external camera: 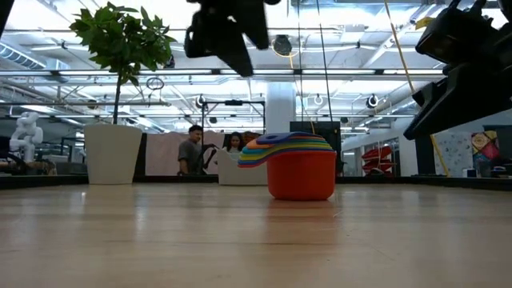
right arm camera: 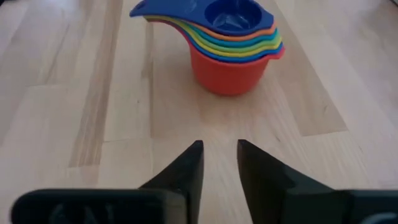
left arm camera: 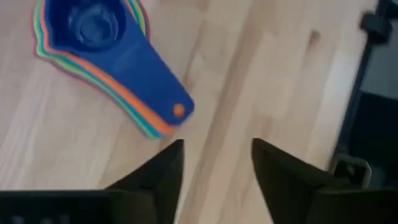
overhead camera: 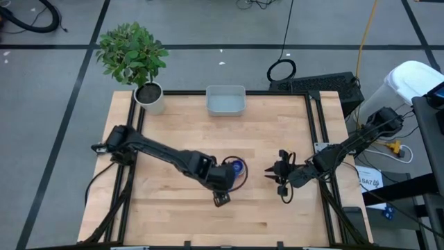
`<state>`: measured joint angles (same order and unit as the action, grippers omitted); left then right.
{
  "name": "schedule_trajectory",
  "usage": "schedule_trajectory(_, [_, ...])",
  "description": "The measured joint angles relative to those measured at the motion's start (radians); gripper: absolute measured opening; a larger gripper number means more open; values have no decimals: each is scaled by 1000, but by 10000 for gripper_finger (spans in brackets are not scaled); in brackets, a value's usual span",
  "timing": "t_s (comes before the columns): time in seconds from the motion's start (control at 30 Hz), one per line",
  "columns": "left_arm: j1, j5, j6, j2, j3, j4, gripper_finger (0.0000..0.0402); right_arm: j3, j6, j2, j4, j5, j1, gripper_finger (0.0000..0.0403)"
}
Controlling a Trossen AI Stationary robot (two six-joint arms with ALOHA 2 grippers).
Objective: Nest measuring cups in basket
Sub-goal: Put the stacked measuring cups into the white bin
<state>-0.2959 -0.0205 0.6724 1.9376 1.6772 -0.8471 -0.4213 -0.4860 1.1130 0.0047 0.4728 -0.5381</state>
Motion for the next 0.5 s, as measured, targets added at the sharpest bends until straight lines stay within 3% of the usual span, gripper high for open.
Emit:
schedule_trajectory(0.27, [-7, 134, 74, 34, -1, 131, 290, 0, -63, -1, -2, 0, 0, 144])
schedule_trajectory(0.5, [8, 189, 157, 96, 0, 153, 295, 0, -39, -21, -35, -112, -5, 155])
